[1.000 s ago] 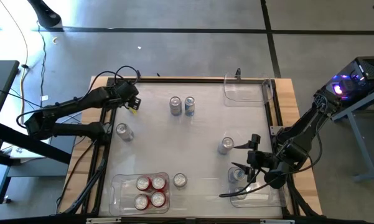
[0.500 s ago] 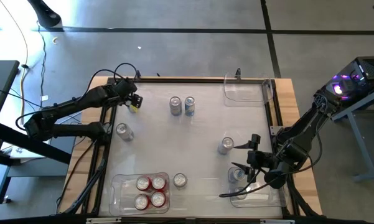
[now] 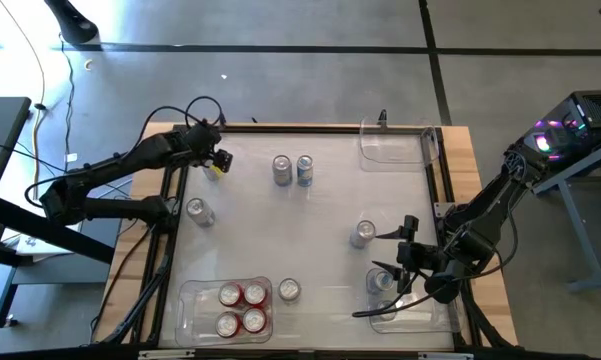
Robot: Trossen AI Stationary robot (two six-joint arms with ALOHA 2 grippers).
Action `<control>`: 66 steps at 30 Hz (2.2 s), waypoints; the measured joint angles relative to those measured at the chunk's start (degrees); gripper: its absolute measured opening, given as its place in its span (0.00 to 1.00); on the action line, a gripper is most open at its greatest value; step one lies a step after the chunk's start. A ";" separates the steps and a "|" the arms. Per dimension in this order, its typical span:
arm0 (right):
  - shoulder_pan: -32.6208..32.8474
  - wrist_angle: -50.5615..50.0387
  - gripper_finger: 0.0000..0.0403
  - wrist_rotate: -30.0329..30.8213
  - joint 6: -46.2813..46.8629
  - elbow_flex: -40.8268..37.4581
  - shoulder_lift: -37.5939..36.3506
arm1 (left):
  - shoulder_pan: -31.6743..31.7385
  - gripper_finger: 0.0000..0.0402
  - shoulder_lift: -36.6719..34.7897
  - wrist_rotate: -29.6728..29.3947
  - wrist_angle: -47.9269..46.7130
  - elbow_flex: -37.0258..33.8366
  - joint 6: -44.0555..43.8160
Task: Sort soda cans
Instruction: Put the left blue soda can into the bottom right transparent bin
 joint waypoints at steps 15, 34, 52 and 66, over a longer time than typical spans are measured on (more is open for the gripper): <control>0.00 0.00 0.71 0.00 0.16 0.00 0.00 | 0.04 0.84 0.08 -4.46 -1.64 -2.72 0.48; 0.00 -0.02 0.71 -0.46 0.00 0.00 0.00 | 0.26 0.63 0.11 1.49 7.18 -9.33 -0.30; 0.00 0.00 0.71 -0.42 -2.00 0.01 -0.01 | -35.51 0.54 6.76 14.99 35.88 2.98 -13.36; -0.02 0.39 0.71 -0.52 -1.75 0.02 -0.02 | -41.16 0.54 45.13 14.74 26.77 34.48 0.36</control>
